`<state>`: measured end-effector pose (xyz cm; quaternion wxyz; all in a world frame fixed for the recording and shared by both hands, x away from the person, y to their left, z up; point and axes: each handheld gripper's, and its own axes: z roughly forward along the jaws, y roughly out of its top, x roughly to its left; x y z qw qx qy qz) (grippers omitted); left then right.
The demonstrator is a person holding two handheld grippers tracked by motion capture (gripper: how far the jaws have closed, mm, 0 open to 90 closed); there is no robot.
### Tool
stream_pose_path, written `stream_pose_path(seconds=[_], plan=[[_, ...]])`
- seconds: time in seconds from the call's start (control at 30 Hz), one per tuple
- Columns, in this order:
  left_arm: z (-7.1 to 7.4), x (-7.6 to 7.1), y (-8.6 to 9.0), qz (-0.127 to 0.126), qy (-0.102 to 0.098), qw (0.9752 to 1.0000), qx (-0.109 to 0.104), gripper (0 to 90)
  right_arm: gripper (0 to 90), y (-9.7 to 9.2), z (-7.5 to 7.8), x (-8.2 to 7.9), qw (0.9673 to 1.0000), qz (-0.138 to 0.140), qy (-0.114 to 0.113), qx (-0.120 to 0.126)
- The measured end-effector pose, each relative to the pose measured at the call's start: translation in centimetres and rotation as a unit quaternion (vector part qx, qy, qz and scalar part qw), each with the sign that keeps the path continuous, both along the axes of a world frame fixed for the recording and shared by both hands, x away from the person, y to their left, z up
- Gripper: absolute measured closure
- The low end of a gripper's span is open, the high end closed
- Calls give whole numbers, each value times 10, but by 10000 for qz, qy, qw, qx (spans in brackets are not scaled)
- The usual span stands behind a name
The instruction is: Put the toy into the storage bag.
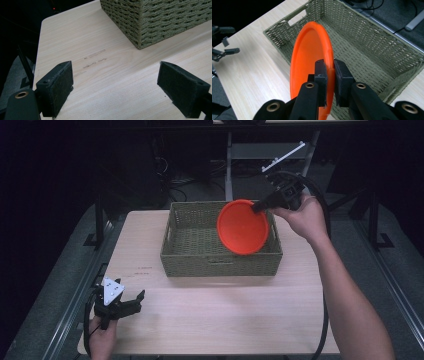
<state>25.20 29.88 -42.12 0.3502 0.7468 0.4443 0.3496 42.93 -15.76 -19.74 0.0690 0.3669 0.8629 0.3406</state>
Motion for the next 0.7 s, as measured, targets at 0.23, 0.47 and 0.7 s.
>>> stream_pose_path(seconds=[0.23,0.47,0.7], plan=[[0,0,-1,-15,6,10000,20,129,819,-1,-5,10,9998,-177,38,-30],[0,0,0,3,-1,10000,14,129,819,-1,-12,20,9993,-359,84,-77],[1,-1,-2,5,-108,9999,-70,128,819,0,-18,27,9989,-452,105,-110]])
